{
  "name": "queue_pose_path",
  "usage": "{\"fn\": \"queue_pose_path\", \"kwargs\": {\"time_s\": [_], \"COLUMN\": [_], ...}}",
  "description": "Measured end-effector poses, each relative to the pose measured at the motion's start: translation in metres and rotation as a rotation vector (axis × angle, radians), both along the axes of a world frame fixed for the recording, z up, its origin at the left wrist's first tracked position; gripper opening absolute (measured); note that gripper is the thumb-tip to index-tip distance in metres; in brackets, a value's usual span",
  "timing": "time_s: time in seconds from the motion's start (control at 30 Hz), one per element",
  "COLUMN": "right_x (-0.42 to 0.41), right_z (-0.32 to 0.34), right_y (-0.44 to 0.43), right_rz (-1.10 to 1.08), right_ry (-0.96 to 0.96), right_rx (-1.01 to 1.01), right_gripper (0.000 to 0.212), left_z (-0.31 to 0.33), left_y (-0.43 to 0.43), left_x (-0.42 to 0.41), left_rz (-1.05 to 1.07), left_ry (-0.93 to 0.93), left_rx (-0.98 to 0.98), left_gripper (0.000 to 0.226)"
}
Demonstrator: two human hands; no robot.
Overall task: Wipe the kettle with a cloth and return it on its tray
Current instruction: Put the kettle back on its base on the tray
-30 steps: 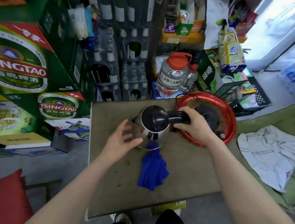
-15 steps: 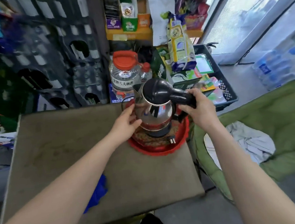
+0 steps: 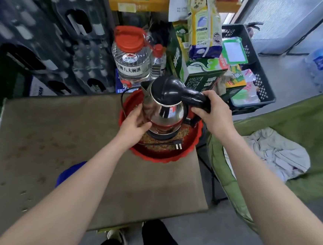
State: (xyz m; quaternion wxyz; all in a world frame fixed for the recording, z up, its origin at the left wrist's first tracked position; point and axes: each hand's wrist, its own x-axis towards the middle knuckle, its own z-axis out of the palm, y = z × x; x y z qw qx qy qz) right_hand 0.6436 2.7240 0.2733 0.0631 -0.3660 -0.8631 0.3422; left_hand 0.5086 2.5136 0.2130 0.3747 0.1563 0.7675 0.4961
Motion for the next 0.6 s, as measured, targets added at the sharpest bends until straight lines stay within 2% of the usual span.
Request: {"fn": "queue_pose_path", "kwargs": {"time_s": [0.1, 0.2, 0.27, 0.37, 0.6], "right_x": [0.001, 0.004, 0.007, 0.014, 0.034], "right_z": [-0.003, -0.008, -0.017, -0.027, -0.033], "right_y": [0.003, 0.007, 0.008, 0.007, 0.000], "right_rz": [-0.003, -0.039, -0.059, -0.116, -0.155], "right_ry": [0.027, 0.031, 0.028, 0.035, 0.047], "right_rx": [-0.013, -0.131, -0.208, -0.233, -0.201], "right_gripper": [0.040, 0.046, 0.035, 0.022, 0.021], "left_z": [-0.003, -0.006, -0.009, -0.010, -0.010], "left_y": [0.001, -0.003, -0.006, -0.006, -0.010], "left_x": [0.001, 0.001, 0.001, 0.005, 0.015], "left_rz": [0.029, 0.036, 0.034, 0.031, -0.031], "left_ry": [-0.003, -0.012, -0.005, 0.008, 0.043], "left_rx": [0.019, 0.031, 0.042, 0.068, 0.076], "left_gripper": [0.078, 0.081, 0.081, 0.079, 0.082]}}
